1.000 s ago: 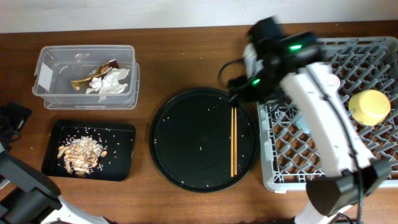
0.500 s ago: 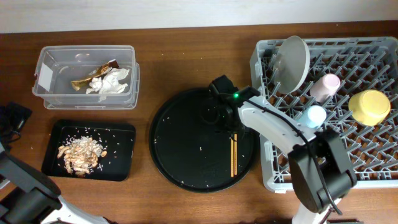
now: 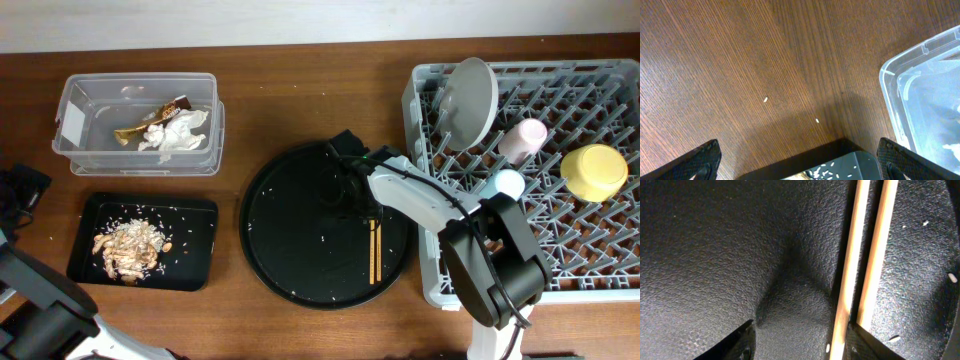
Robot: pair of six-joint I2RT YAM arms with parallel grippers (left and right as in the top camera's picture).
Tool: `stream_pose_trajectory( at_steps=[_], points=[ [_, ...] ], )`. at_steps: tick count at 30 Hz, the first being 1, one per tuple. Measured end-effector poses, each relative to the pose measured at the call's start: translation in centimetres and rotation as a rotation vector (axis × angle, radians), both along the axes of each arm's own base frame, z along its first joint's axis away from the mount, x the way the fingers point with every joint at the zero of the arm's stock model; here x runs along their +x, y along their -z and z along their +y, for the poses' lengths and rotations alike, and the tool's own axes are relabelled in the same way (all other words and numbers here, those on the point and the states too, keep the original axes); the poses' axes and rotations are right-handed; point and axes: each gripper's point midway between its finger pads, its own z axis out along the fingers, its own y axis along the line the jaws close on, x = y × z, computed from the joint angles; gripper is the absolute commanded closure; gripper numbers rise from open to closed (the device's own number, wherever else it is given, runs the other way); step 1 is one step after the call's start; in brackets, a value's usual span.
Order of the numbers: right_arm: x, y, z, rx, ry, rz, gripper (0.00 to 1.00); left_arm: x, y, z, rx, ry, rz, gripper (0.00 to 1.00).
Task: Sort waste into correct bins and load items into the dishwasher rack
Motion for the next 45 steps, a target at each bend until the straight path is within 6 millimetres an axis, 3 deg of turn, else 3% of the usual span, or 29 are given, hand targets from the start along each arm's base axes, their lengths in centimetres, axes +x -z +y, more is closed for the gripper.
stream_pose_trajectory(
  at_steps=[2, 8, 12, 14, 15, 16, 17, 19, 22, 24, 26, 29, 30, 31, 32, 36, 39, 40, 42, 44, 45],
  points=[
    [0.0, 0.1, 0.0, -0.002, 0.0, 0.001, 0.44, 0.0, 0.0, 0.0, 0.0, 0.0, 0.0, 0.01],
    [0.7, 0.5, 0.1, -0.007, 0.06, -0.021, 0.9, 0.0, 0.0, 0.0, 0.0, 0.0, 0.0, 0.01],
    [0.1, 0.3, -0.3, -0.045, 0.061, 0.045, 0.96, 0.0, 0.0, 0.0, 0.001, 0.0, 0.0, 0.01],
    [0.1, -2.0, -1.0, -0.079, 0.053, 0.121, 0.96, 0.0, 0.0, 0.0, 0.0, 0.0, 0.001, 0.01],
    [1.7, -4.4, -1.5, -0.067, 0.068, 0.105, 0.96, 0.0, 0.0, 0.0, -0.001, 0.001, 0.0, 0.01],
    [3.2, -8.4, -3.7, -0.062, 0.089, 0.117, 0.96, 0.0, 0.0, 0.0, 0.0, 0.0, 0.0, 0.01],
    [4.6, -10.6, -5.1, -0.047, 0.105, 0.09, 0.96, 0.0, 0.0, 0.0, 0.002, 0.0, -0.001, 0.01],
    [6.8, -16.3, -10.3, -0.026, 0.1, 0.036, 0.96, 0.0, 0.0, 0.0, 0.0, 0.0, 0.001, 0.01],
    [8.7, -19.5, -17.5, 0.031, 0.091, -0.044, 0.96, 0.0, 0.0, 0.0, 0.001, 0.0, 0.0, 0.01],
    [10.1, -19.5, -19.8, 0.075, 0.051, -0.098, 0.96, 0.0, 0.0, 0.0, 0.001, 0.0, 0.0, 0.01],
    [10.7, -18.8, -19.6, 0.099, 0.016, -0.114, 0.96, 0.0, 0.0, 0.0, 0.001, 0.0, -0.001, 0.01],
    [11.1, -15.4, -17.6, 0.145, -0.036, -0.088, 0.95, 0.0, 0.0, 0.0, 0.001, 0.0, 0.0, 0.01],
    [10.9, -14.6, -17.1, 0.156, -0.044, -0.074, 0.8, 0.0, 0.0, 0.0, 0.001, 0.0, 0.0, 0.01],
    [10.9, -14.1, -16.8, 0.164, -0.048, -0.071, 0.58, 0.0, 0.0, 0.0, 0.001, 0.0, -0.001, 0.01],
    [10.8, -13.9, -16.7, 0.17, -0.048, -0.065, 0.02, 0.0, 0.0, 0.0, 0.001, 0.0, -0.001, 0.01],
    [9.6, -13.8, -16.5, 0.184, -0.02, -0.015, 0.02, 0.0, 0.0, 0.0, 0.001, 0.0, -0.001, 0.01],
    [8.7, -16.0, -15.7, 0.21, -0.02, -0.008, 0.02, 0.0, 0.0, 0.0, 0.001, 0.0, -0.001, 0.0],
    [8.3, -17.9, -14.3, 0.247, -0.046, -0.038, 0.02, 0.0, 0.0, 0.0, 0.001, 0.0, -0.001, 0.01],
    [7.3, -19.6, -11.3, 0.276, -0.096, -0.054, 0.02, 0.0, 0.0, 0.0, 0.001, 0.0, -0.001, 0.01],
    [5.9, -19.7, -5.9, 0.281, -0.168, -0.033, 0.02, 0.0, 0.0, 0.0, 0.001, 0.0, 0.0, 0.01],
    [5.5, -19.4, -4.4, 0.249, -0.157, -0.029, 0.03, 0.0, 0.0, 0.0, 0.001, 0.0, 0.0, 0.01]
  ],
)
